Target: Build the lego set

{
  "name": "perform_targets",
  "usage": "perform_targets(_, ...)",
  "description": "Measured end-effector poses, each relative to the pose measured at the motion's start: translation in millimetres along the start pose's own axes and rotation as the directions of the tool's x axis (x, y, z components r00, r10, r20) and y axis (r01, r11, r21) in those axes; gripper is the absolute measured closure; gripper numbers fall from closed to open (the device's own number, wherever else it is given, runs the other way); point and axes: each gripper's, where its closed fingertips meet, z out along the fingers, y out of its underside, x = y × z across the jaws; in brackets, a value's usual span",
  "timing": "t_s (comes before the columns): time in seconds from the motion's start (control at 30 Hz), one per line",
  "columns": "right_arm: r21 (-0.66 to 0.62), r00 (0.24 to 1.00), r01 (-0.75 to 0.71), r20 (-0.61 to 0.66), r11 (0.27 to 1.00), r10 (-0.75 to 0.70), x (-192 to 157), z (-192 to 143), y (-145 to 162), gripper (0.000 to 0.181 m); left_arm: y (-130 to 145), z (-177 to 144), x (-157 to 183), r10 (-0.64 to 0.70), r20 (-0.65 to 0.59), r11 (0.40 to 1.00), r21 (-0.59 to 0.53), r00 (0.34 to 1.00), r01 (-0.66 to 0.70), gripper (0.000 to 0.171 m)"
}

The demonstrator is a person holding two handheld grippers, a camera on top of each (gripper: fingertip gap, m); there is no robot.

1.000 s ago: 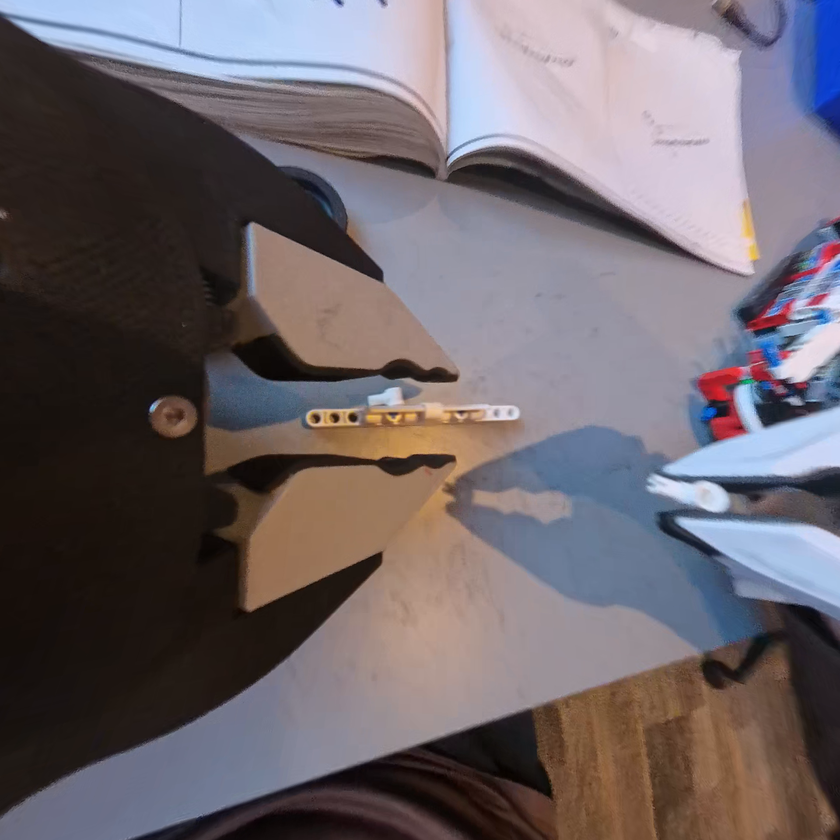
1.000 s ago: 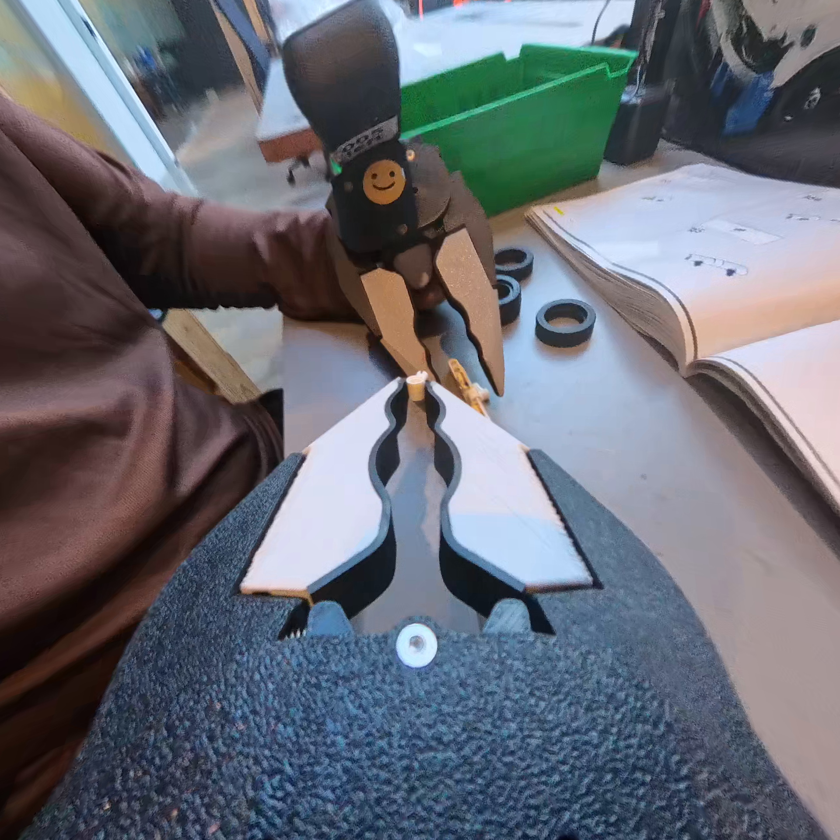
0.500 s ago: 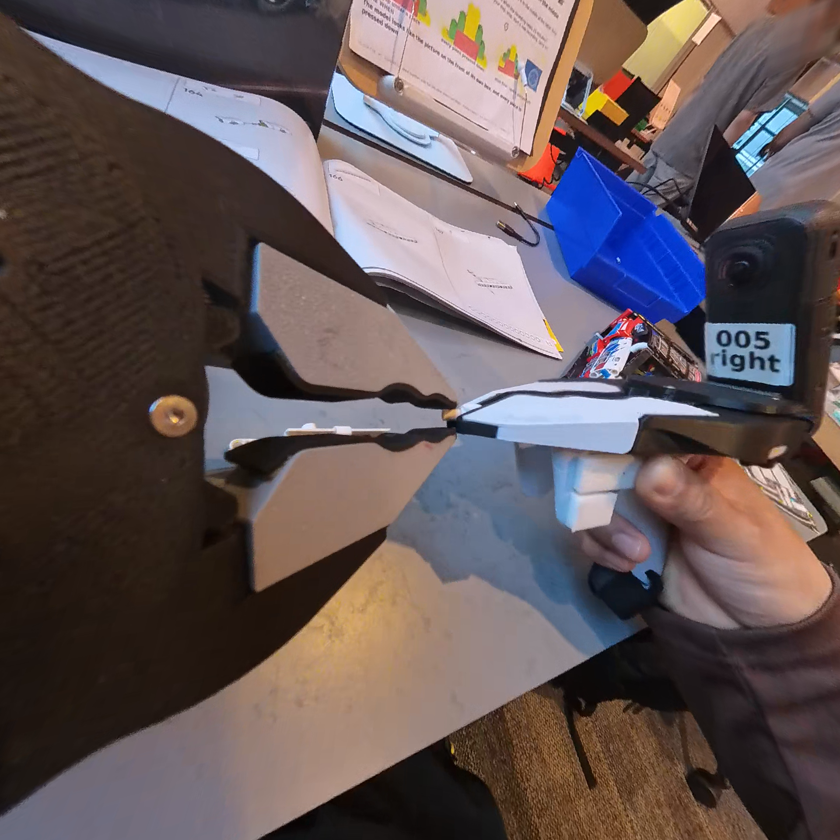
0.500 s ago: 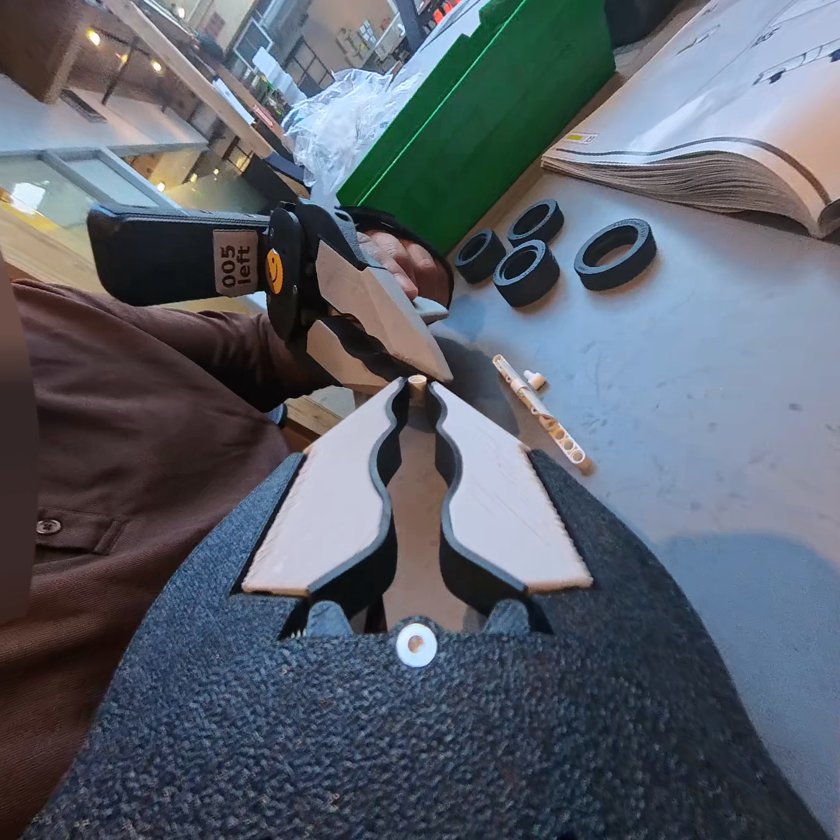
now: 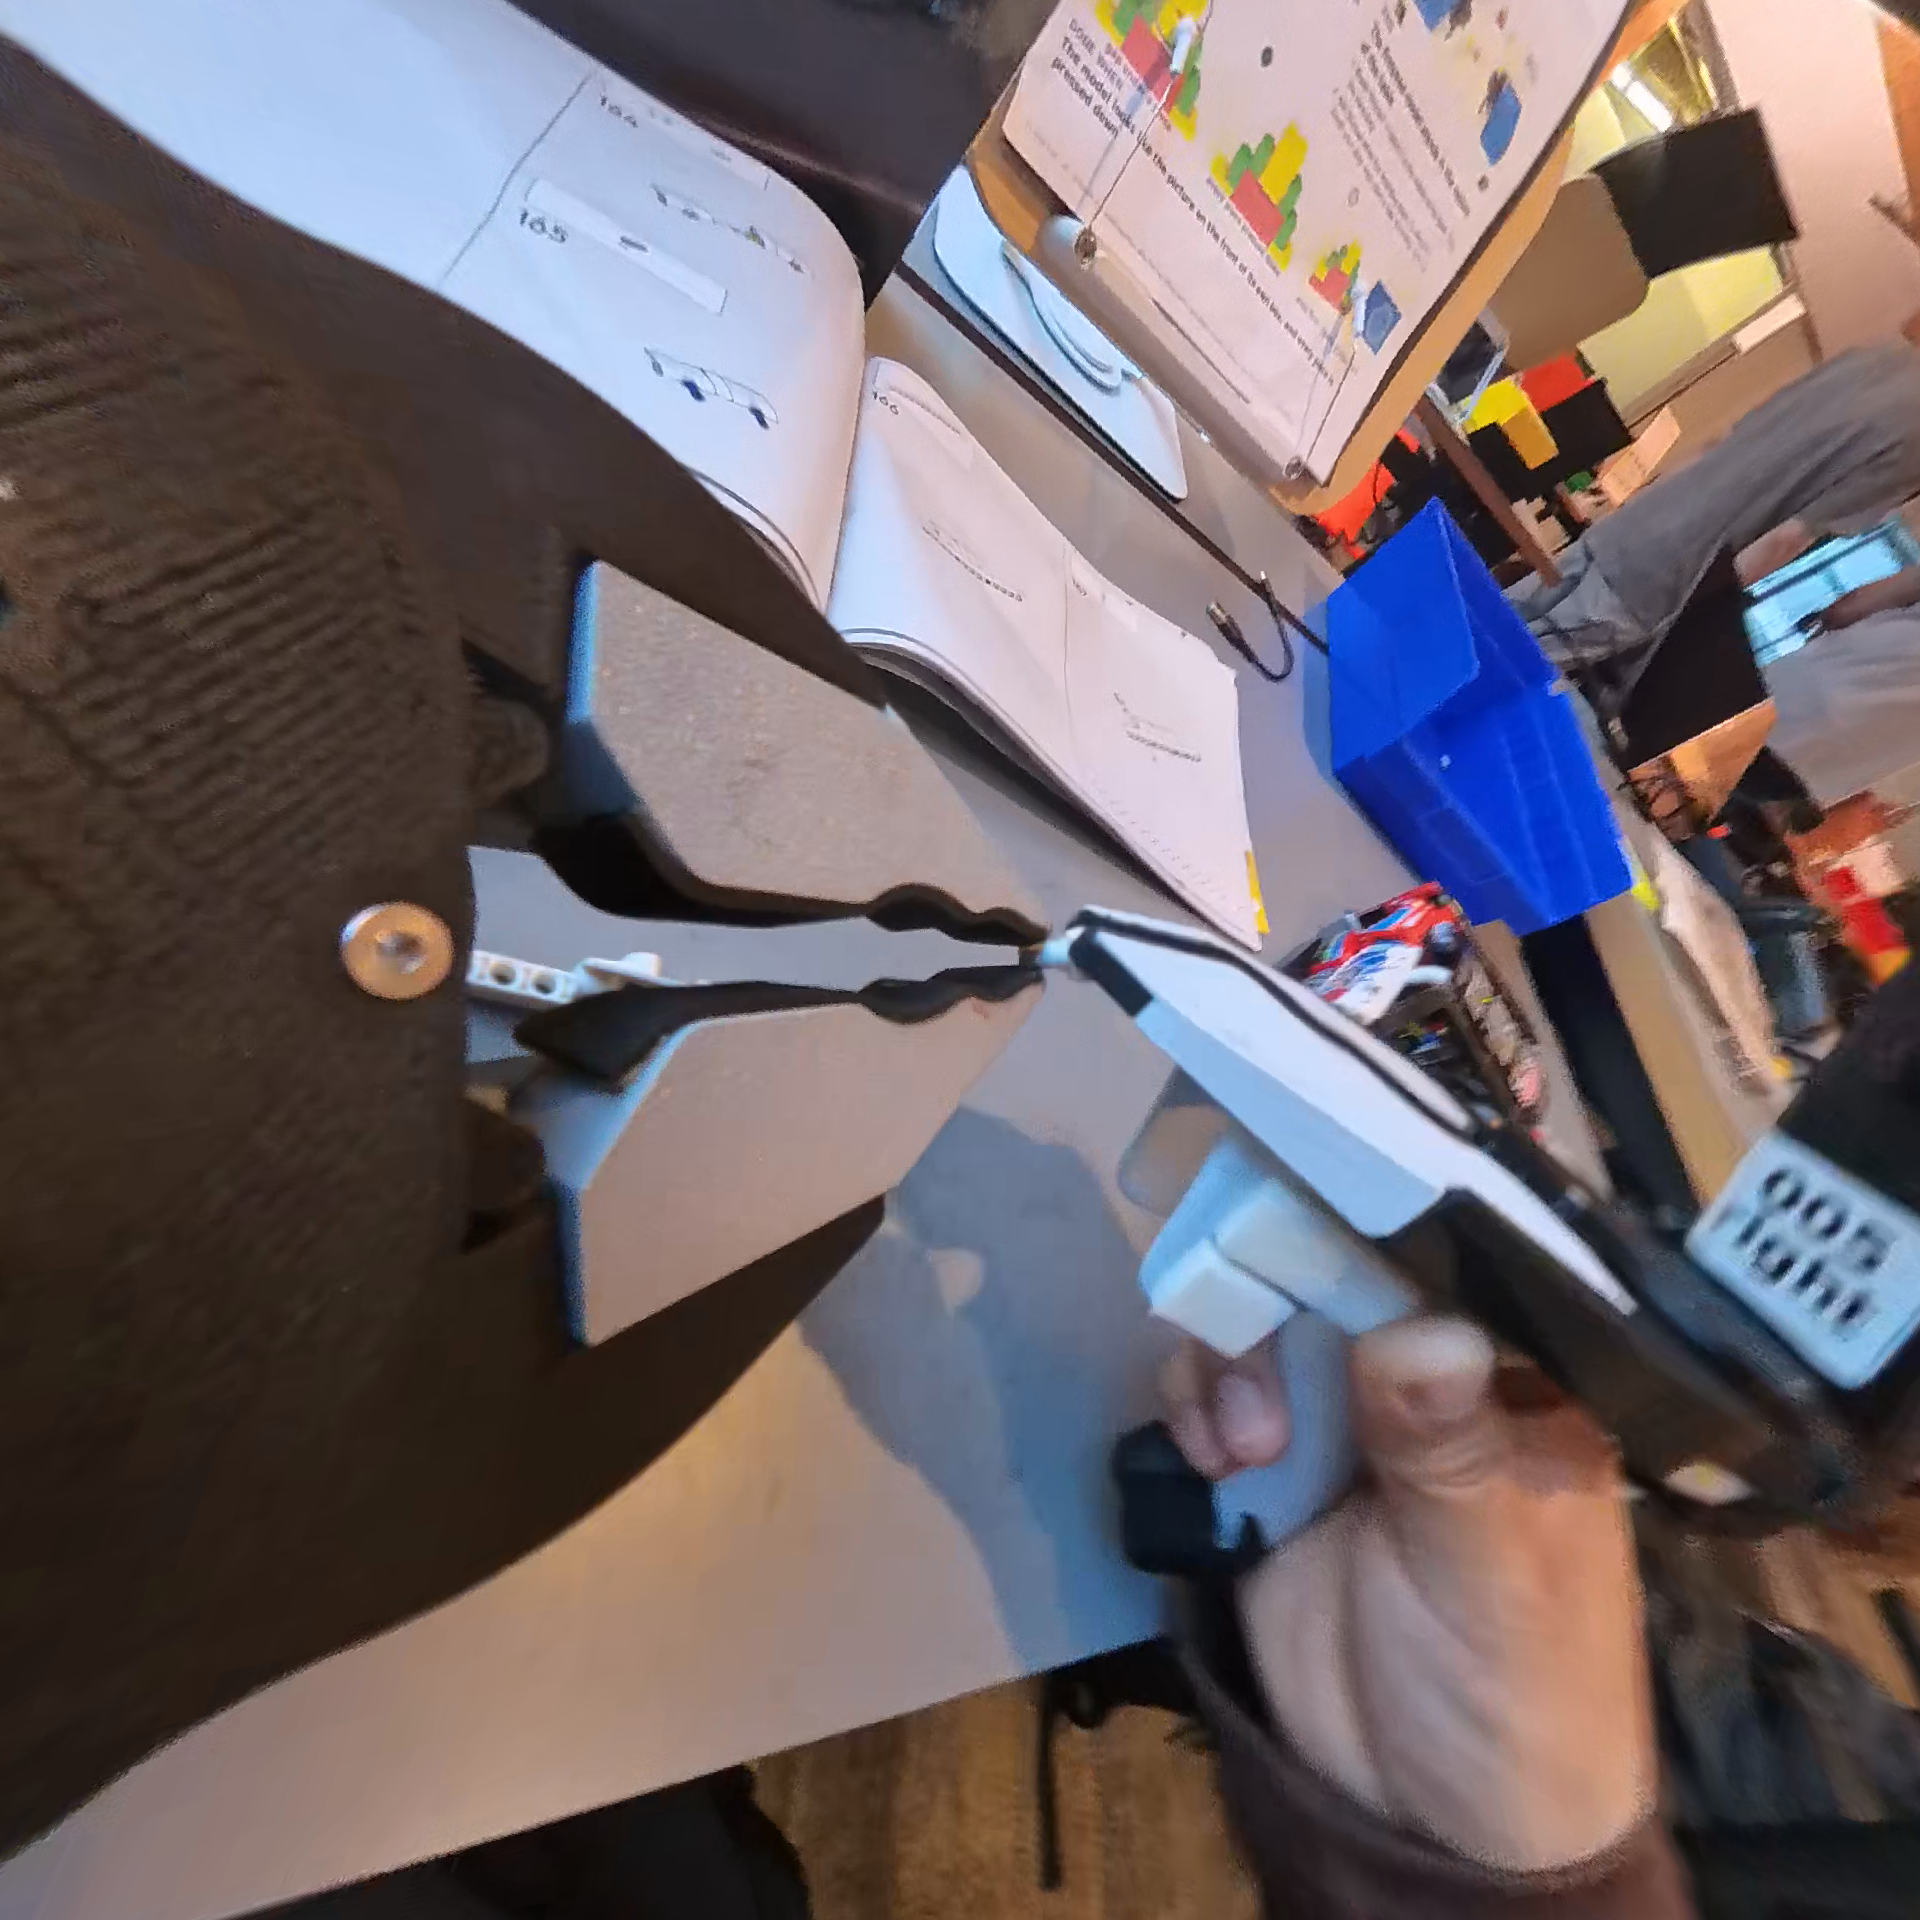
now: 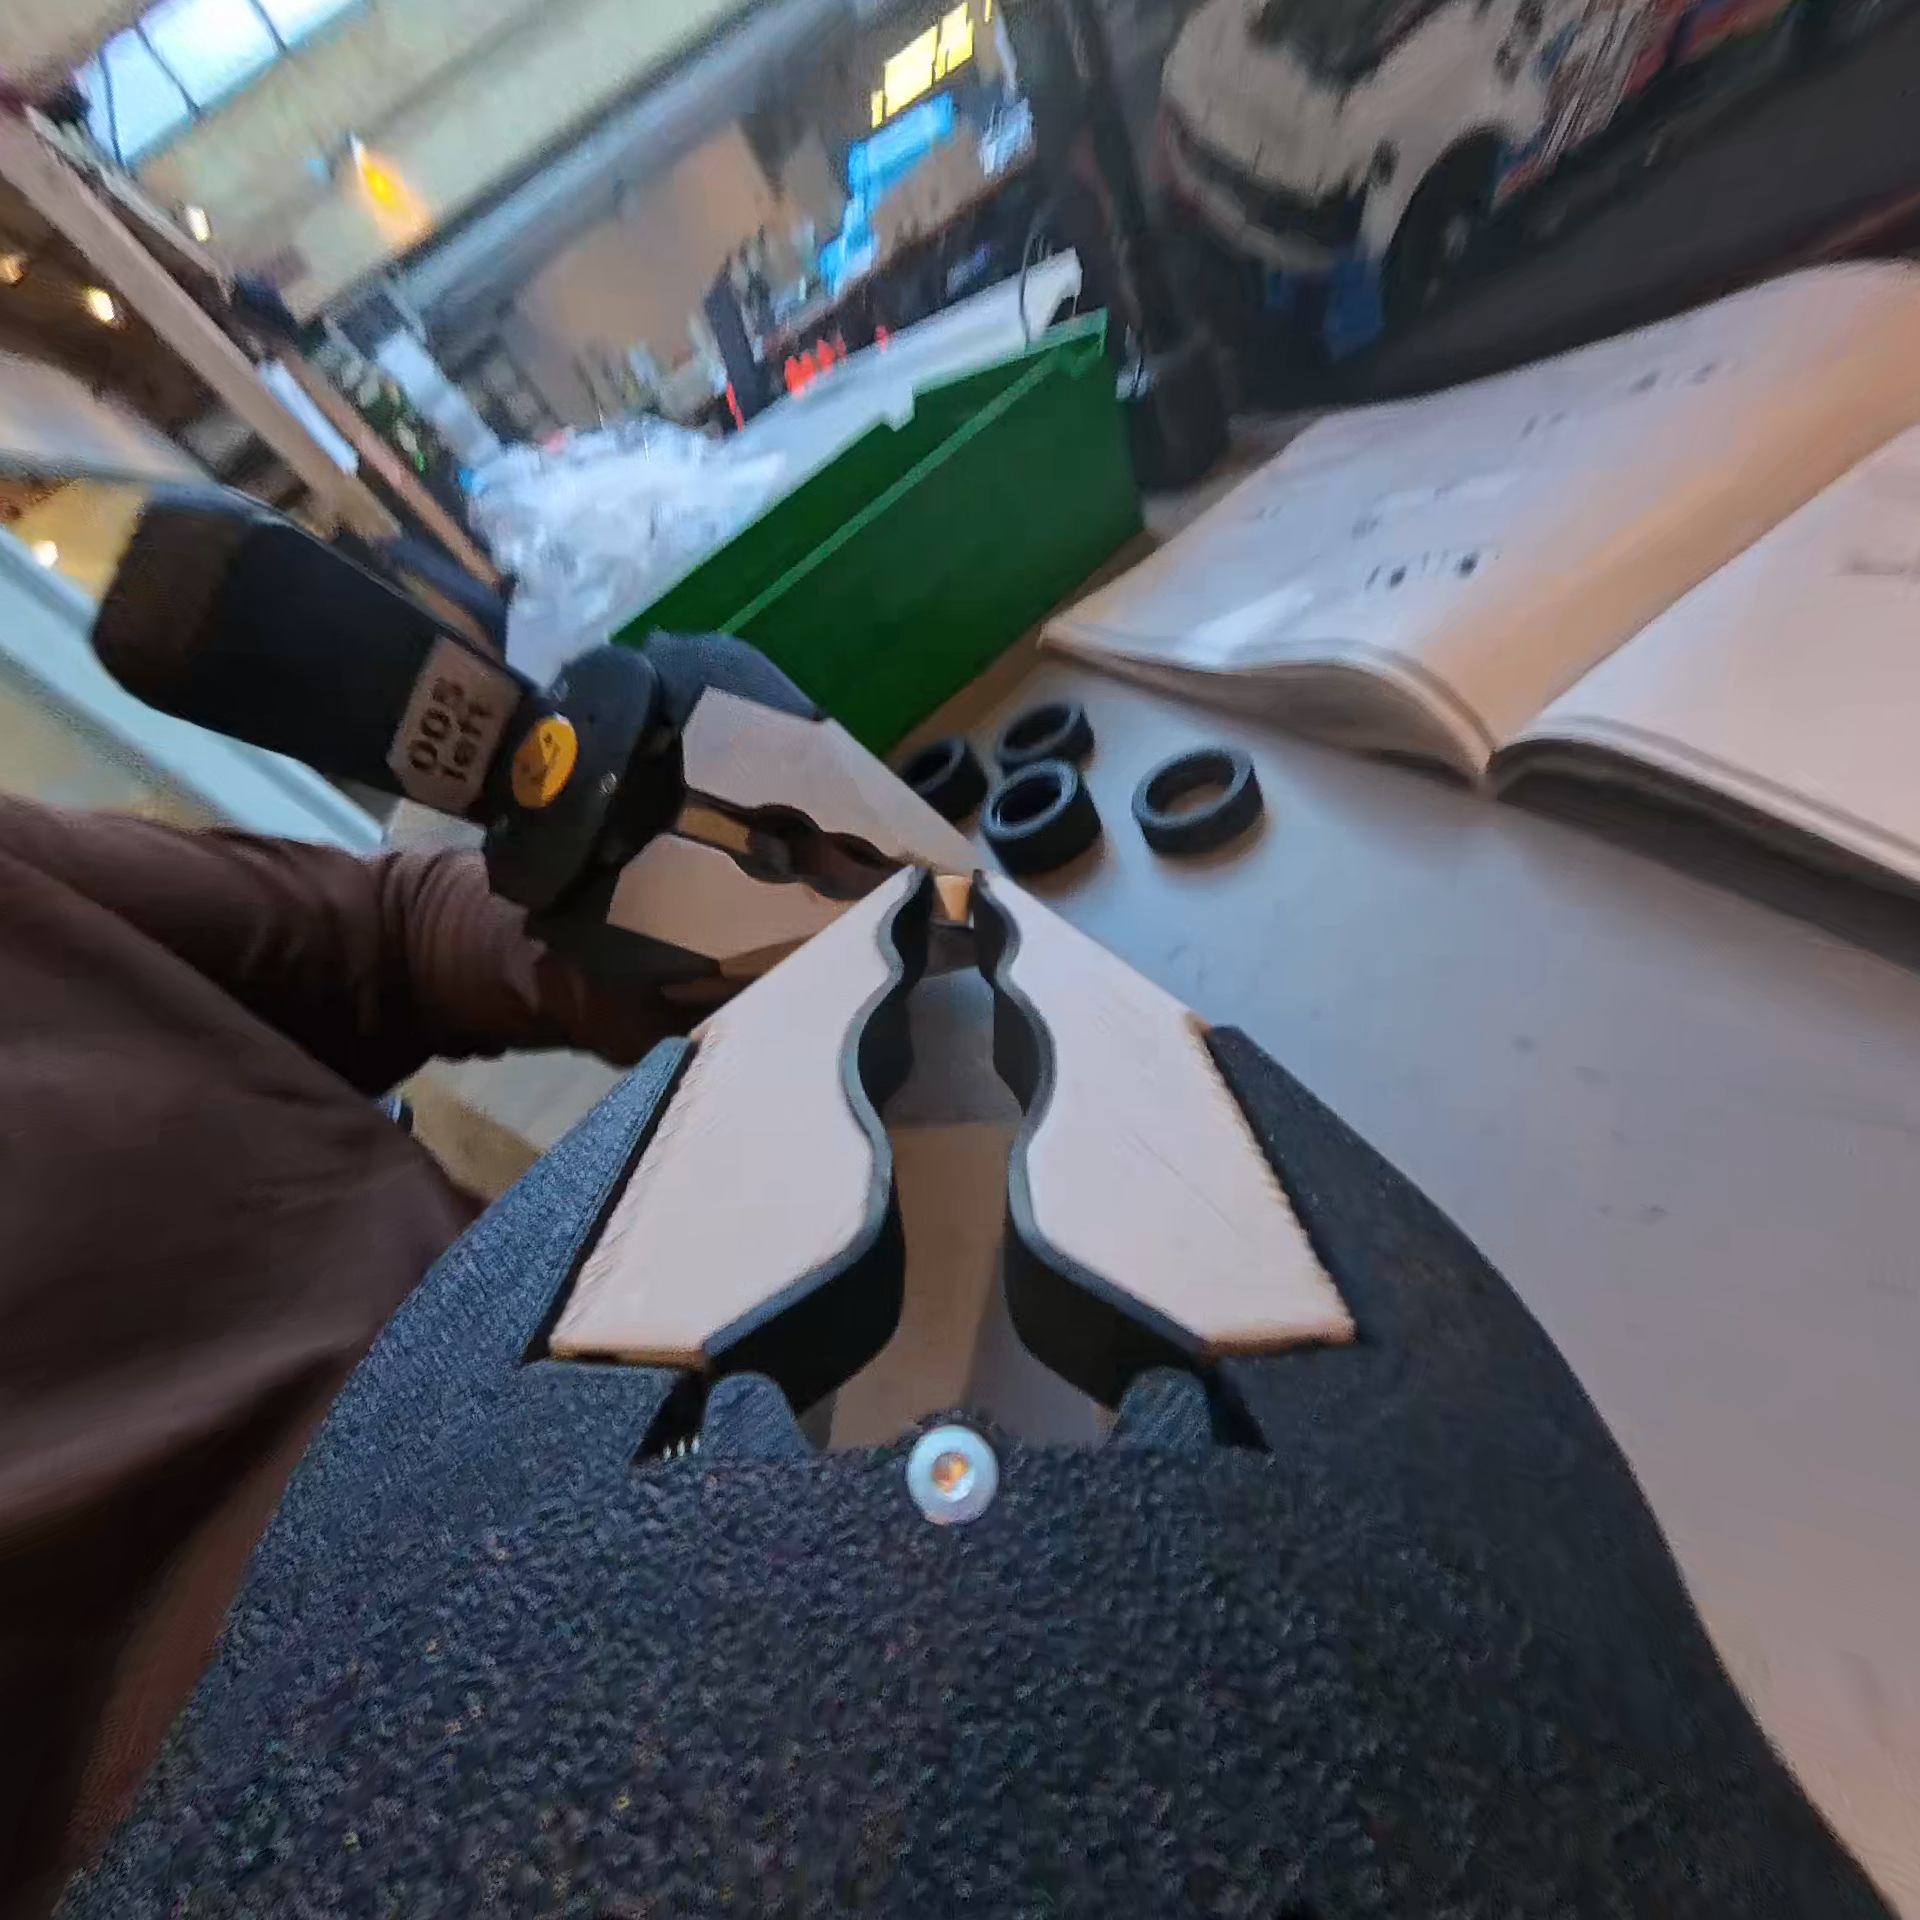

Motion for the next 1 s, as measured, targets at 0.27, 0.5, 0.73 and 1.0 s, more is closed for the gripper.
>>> perform_targets(0.27, 0.108, 0.995, 0.086, -0.053, 0.990, -0.081, -4.0, -9.6, -16.8, 0.168, -6.3, -2.8, -7.2, -0.059, 0.026, 0.997, 0.060, 0.998, 0.057, 0.170)
perform_targets(0.5, 0.053, 0.999, 0.051, -0.009, 0.997, -0.050, -5.1, -2.3, -9.6, 0.175, -9.0, -3.2, -5.6, -0.033, 0.038, 0.997, 0.066, 0.999, 0.030, 0.170)
perform_targets(0.73, 0.022, 0.997, 0.065, -0.038, 0.998, -0.064, -0.9, 2.1, -10.7, 0.176, -5.2, -1.3, -9.7, -0.086, 0.054, 0.995, 0.051, 0.995, 0.083, 0.170)
perform_targets(1.0, -0.011, 0.998, 0.040, -0.051, 0.999, -0.040, 4.6, 8.4, -12.0, 0.175, 0.1, -0.4, -16.8, -0.112, 0.086, 0.994, 0.021, 0.990, 0.111, 0.170)
